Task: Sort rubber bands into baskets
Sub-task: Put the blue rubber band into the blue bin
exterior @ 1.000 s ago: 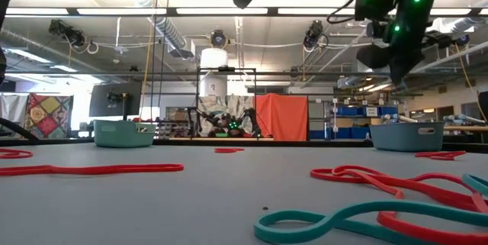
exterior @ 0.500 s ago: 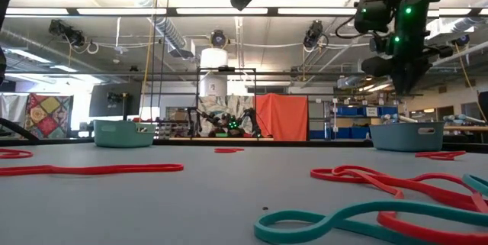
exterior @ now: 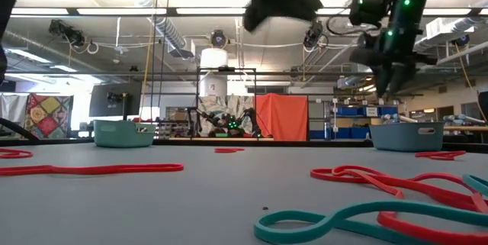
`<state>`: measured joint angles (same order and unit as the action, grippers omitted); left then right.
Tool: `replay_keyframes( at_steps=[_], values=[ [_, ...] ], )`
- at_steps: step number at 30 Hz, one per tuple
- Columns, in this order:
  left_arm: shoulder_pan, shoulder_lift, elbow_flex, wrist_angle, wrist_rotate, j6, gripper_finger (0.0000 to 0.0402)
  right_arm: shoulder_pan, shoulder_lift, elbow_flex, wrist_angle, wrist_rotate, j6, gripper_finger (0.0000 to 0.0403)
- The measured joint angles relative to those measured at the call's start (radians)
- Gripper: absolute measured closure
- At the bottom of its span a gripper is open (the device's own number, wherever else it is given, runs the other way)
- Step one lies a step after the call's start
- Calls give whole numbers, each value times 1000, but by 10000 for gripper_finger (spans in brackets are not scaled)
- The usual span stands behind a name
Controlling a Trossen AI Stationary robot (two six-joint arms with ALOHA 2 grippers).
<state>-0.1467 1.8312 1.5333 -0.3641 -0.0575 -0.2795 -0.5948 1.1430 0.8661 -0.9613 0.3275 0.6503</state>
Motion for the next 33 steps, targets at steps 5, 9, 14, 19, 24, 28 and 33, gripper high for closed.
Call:
replay_keyframes(
  at_steps=[5,9,14,19,24,28,33],
  values=[
    [-16,107,0,71,205,16,319,141,-12,0,19,0,20,249],
    [-38,179,-1,89,362,-20,319,248,-19,0,18,0,90,250],
    [-52,223,-1,107,526,-124,319,369,-17,0,0,-13,203,250],
    [-108,220,-1,20,532,-81,319,493,-16,0,-27,-4,342,250],
    [-200,225,-1,-64,404,1,319,626,-16,0,-35,43,495,250],
    [-272,240,-2,0,273,24,319,722,0,0,-35,114,597,250],
    [-311,237,0,83,146,33,319,783,53,0,-36,145,635,250]
  ],
)
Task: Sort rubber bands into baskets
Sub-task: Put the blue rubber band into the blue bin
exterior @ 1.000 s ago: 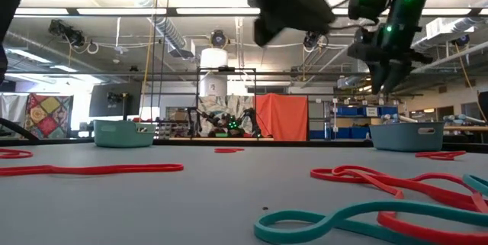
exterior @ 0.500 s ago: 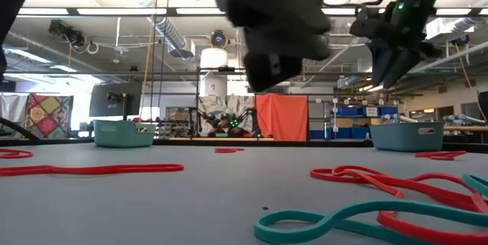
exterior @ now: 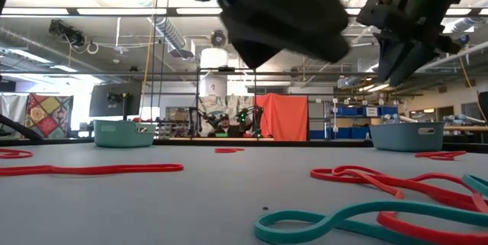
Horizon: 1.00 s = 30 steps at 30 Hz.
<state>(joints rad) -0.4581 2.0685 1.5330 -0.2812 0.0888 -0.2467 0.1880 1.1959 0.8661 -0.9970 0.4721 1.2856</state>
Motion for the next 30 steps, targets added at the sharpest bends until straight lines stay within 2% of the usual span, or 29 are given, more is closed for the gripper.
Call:
replay_keyframes(
  at_steps=[5,10,15,22,30],
  values=[
    [-8,27,1,81,-49,-54,319,8,67,0,1,-2,-54,250],
    [-7,82,0,157,-51,-157,319,9,116,0,13,-25,-115,250],
    [-20,121,-2,132,-54,-233,319,33,136,0,19,-26,-145,250],
    [-47,130,-1,45,-48,-265,319,92,136,0,11,-21,-164,250],
    [-64,146,1,67,-122,-293,319,166,136,0,-5,-21,-145,250]
  ],
)
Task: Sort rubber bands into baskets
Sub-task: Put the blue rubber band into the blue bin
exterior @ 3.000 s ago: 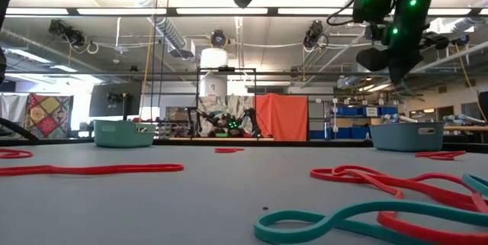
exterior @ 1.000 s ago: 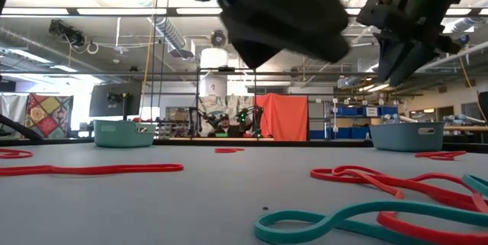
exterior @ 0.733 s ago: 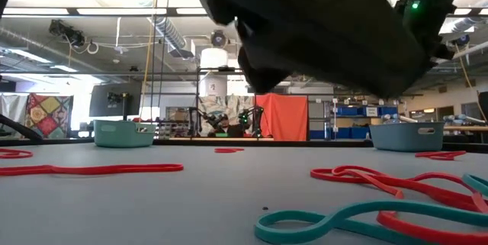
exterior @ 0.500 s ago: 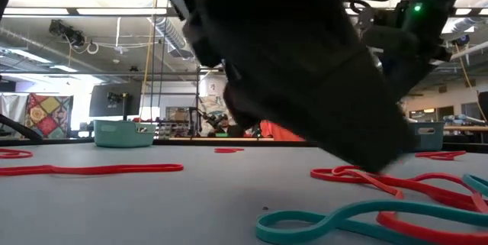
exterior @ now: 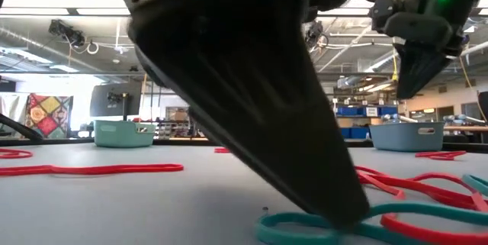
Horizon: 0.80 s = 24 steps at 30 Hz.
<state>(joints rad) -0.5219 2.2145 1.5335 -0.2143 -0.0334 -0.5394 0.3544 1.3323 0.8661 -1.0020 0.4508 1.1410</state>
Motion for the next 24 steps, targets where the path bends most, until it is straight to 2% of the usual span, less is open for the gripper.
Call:
replay_keyframes(
  at_steps=[7,11,13,17,24],
  values=[
    [-27,17,0,76,-9,-16,319,39,-1,0,-44,2,43,250],
    [-37,19,2,38,-46,-19,322,49,0,0,-49,26,54,250],
    [-38,25,7,4,-61,-63,335,50,0,0,-49,36,54,250],
    [-35,31,8,-29,-37,-183,389,52,0,0,-52,24,59,250],
    [-17,-42,-6,4,-89,-213,399,103,0,0,-39,-15,97,250]
  ],
)
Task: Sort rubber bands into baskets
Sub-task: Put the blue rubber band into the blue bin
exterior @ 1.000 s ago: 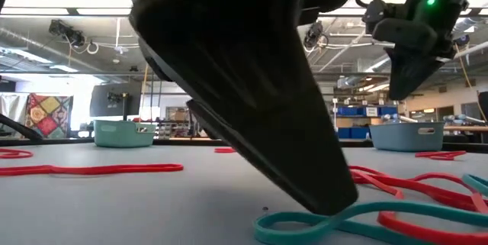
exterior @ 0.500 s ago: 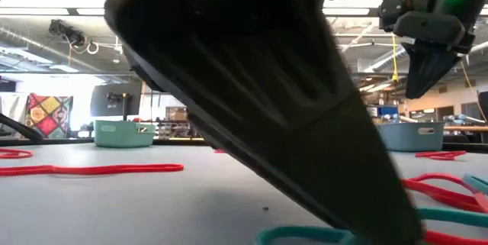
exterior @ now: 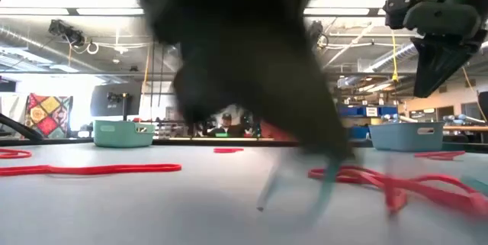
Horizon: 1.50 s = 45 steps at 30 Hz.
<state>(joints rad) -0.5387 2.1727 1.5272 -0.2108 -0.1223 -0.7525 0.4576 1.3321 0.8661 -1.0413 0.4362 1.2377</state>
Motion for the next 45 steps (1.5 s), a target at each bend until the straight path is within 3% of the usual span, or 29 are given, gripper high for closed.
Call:
replay_keyframes(
  at_steps=[3,7,12,17,30,39,42,45],
  values=[
    [24,-86,4,-6,-57,14,399,33,-1,0,61,-16,-2,250],
    [61,-175,5,-34,-82,49,400,88,-39,-1,350,-40,-113,250],
    [112,-279,6,-61,-79,95,400,127,-71,0,698,-43,-312,250],
    [153,-333,5,-85,-43,143,401,130,-59,0,859,-35,-430,250],
    [246,-388,6,-120,50,252,401,88,-40,0,951,-107,-538,250],
    [277,-389,6,-90,114,273,401,37,-41,0,942,-127,-527,256],
    [278,-389,6,-94,113,273,401,21,-41,0,936,-153,-527,281],
    [278,-389,6,-95,114,268,401,8,-41,0,927,-172,-529,343]
  ],
)
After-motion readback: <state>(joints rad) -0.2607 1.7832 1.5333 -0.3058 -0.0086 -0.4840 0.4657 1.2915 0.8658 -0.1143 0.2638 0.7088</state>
